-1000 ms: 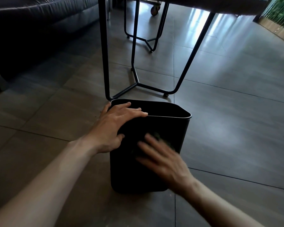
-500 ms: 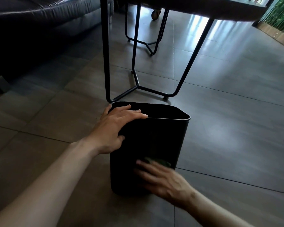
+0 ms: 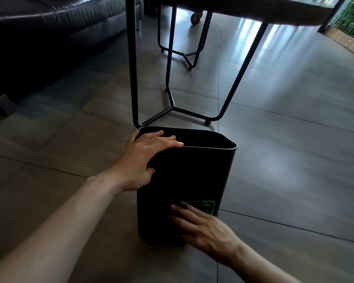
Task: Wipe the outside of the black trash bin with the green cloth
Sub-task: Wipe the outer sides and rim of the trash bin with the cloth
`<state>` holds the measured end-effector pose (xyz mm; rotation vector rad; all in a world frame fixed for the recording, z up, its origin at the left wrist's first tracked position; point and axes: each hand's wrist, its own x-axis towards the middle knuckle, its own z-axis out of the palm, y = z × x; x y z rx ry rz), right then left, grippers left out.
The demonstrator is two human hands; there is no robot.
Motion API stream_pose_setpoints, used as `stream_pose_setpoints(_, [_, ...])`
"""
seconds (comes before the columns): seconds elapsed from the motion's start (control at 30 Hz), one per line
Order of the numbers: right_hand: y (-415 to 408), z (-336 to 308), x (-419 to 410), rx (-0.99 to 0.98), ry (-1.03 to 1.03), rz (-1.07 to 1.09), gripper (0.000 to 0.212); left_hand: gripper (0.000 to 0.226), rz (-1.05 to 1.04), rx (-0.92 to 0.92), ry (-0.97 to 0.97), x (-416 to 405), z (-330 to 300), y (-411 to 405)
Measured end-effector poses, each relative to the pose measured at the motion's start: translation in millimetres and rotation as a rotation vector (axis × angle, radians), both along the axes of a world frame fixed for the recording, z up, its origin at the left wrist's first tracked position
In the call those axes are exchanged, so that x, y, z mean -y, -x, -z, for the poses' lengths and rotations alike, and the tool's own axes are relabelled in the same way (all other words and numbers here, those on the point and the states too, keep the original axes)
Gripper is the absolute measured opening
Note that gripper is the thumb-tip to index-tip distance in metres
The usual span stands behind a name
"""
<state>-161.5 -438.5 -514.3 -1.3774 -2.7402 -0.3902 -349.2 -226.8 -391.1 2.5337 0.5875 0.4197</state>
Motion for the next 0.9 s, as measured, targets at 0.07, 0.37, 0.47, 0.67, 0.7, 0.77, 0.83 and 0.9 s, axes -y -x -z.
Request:
stream_pose_setpoints(0.07, [-5.8, -23.9, -17.3, -0.140, -0.062, 0.089, 0.033, 0.098, -0.010, 0.006, -0.005, -0.7, 0.0, 0.2])
stream_pose_setpoints(0.37, [10.6, -28.7, -35.3, -0.288, -0.212, 0.246, 0.033, 0.098, -0.017, 0.009, 0.005, -1.3, -0.7, -1.8])
stream_pose_setpoints(0.47, [18.8, -3.4, -5.9, -0.040, -0.011, 0.009, 0.028, 0.099, -0.023, 0.014, 0.002, -0.2, 0.9, -1.4])
stream_pose_setpoints(0.67, [8.0, -55.0, -54.3, -0.384, -0.271, 0.329, 0.040, 0.097, -0.005, 0.018, 0.014, -1.0, 2.5, -1.1])
stream_pose_setpoints(0.7, [6.7, -65.2, -64.1, -0.459, -0.317, 0.399, 0.046, 0.094, -0.008, 0.025, 0.017, -0.9, 2.5, -1.5])
stream_pose_setpoints(0.77, [12.3, -69.3, -71.8, -0.493, -0.360, 0.456, 0.049, 0.093, -0.021, 0.027, 0.022, -0.7, 1.7, -1.3])
stream_pose_setpoints(0.83, [20.2, -53.1, -62.9, -0.408, -0.342, 0.411, 0.042, 0.097, -0.024, 0.024, 0.016, -0.3, 1.4, -1.7])
stream_pose_setpoints(0.9, [23.6, -30.1, -45.1, -0.236, -0.243, 0.285, 0.034, 0.100, -0.021, 0.009, 0.005, -0.4, 0.7, -1.8])
